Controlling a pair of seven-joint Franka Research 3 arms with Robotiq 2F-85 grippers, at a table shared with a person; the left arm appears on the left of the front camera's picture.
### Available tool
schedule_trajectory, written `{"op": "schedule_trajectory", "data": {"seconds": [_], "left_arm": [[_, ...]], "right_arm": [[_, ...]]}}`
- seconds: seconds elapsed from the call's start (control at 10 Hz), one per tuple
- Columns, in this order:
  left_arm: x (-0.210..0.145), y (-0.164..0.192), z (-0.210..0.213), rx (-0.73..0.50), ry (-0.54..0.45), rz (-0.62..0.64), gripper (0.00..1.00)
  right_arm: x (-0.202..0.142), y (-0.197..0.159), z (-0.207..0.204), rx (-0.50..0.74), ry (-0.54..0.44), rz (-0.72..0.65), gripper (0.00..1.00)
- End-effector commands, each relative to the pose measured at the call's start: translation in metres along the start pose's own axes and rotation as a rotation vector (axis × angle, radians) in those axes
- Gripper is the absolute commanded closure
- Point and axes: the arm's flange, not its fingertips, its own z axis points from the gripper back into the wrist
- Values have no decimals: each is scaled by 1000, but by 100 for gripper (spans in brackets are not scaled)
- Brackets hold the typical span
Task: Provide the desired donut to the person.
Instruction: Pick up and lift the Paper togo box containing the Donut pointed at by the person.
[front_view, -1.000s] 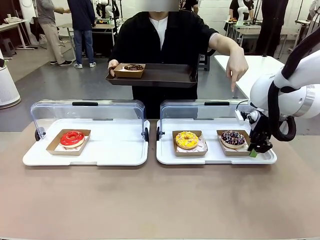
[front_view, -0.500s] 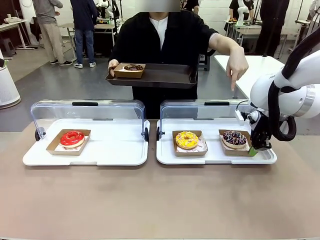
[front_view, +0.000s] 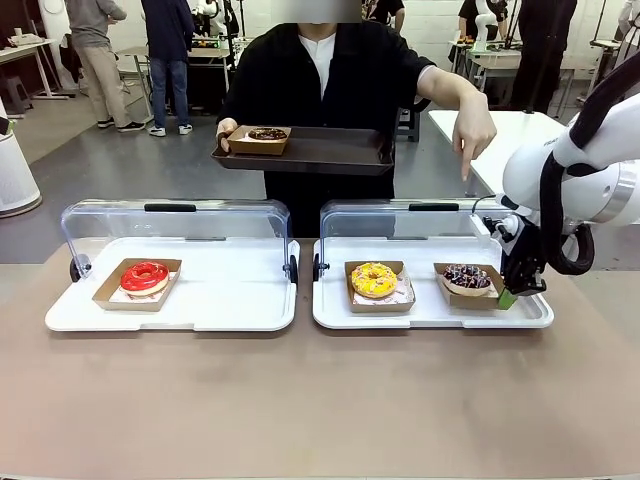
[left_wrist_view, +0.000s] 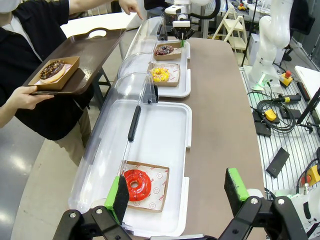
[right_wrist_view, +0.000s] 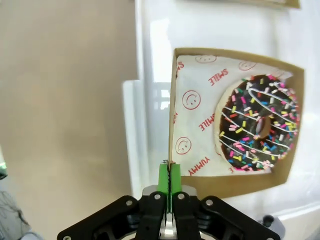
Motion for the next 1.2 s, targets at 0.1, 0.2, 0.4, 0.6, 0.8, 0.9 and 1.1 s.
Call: {"op": "schedule_trajectory", "data": {"seconds": [0.1, 0.2, 0.4, 0.6, 0.8, 0.9, 1.1], "left_arm": [[0, -1, 0, 1, -4, -3, 0], [0, -1, 0, 1, -4, -3, 0], [0, -1, 0, 1, -4, -3, 0], [0, -1, 0, 1, -4, -3, 0], [0, -1, 0, 1, -4, -3, 0], [0, -1, 0, 1, -4, -3, 0], [0, -1, 0, 1, -4, -3, 0]], "right_arm": [[28, 50, 59, 29, 63, 44, 100], [37, 69, 79, 38, 84, 28, 100], [59, 113, 119, 9, 125, 68, 100], [82, 152, 166, -46, 142, 100, 100], [105, 188, 221, -139, 132, 131, 100], [114, 197, 242, -165, 136, 130, 100], [126, 200, 283, -211, 134, 96, 100]]}}
